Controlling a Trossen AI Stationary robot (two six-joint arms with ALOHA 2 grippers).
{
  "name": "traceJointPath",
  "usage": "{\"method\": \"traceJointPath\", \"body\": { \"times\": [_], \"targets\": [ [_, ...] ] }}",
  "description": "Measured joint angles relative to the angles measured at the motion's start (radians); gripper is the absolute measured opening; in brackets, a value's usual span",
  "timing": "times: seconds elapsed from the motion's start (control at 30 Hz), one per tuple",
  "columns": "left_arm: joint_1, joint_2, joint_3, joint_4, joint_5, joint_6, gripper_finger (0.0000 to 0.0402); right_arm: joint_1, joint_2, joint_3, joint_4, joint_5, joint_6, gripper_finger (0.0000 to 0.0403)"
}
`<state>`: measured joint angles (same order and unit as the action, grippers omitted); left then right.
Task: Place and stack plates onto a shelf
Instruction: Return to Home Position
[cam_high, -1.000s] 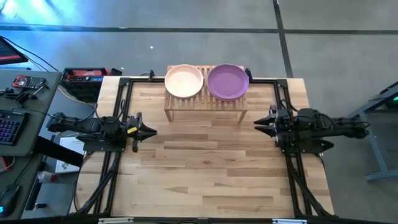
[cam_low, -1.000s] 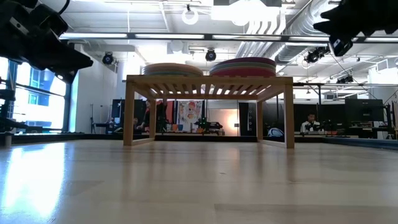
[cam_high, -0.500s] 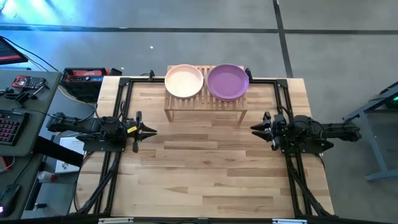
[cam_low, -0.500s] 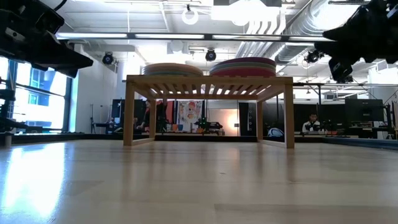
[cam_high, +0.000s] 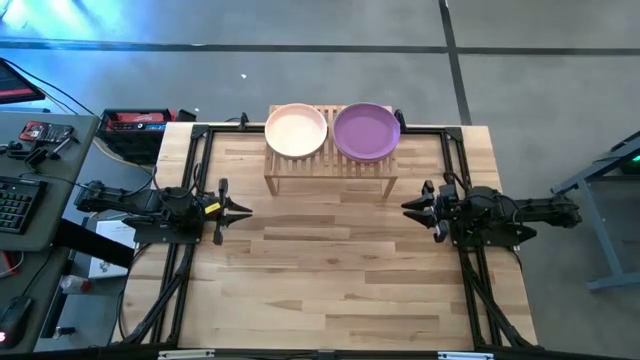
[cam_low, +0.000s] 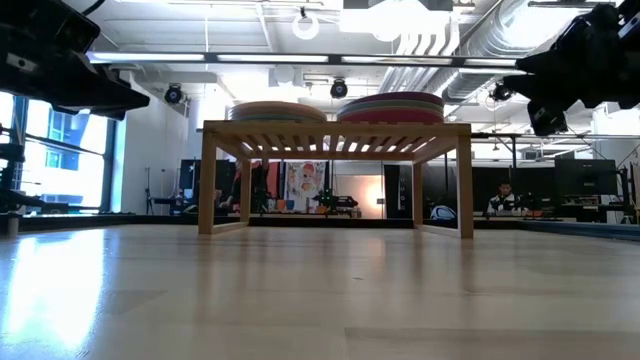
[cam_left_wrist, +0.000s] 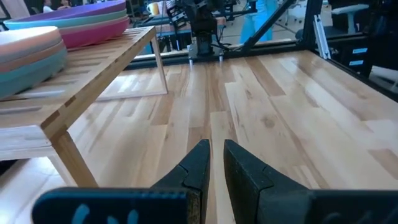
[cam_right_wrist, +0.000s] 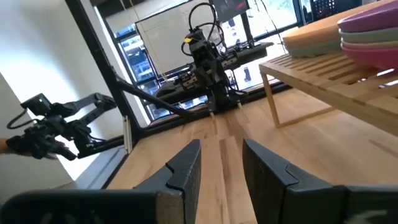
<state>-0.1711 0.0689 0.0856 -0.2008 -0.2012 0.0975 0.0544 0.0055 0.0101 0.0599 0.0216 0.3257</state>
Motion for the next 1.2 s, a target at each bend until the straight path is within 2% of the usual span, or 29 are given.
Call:
{"method": "traceJointPath", "body": {
  "times": [0.17, 1.2],
  "targets": [
    [0.000, 0.000, 0.000, 0.000, 0.000, -0.040, 0.0035, 0.000, 0.000, 0.000, -0.024, -0.003, 0.024, 0.0101],
    [0.000, 0.000, 0.000, 0.002, 0.000, -0.041, 0.0035, 0.000, 0.000, 0.000, -0.040, -0.004, 0.025, 0.0101]
  ]
}}
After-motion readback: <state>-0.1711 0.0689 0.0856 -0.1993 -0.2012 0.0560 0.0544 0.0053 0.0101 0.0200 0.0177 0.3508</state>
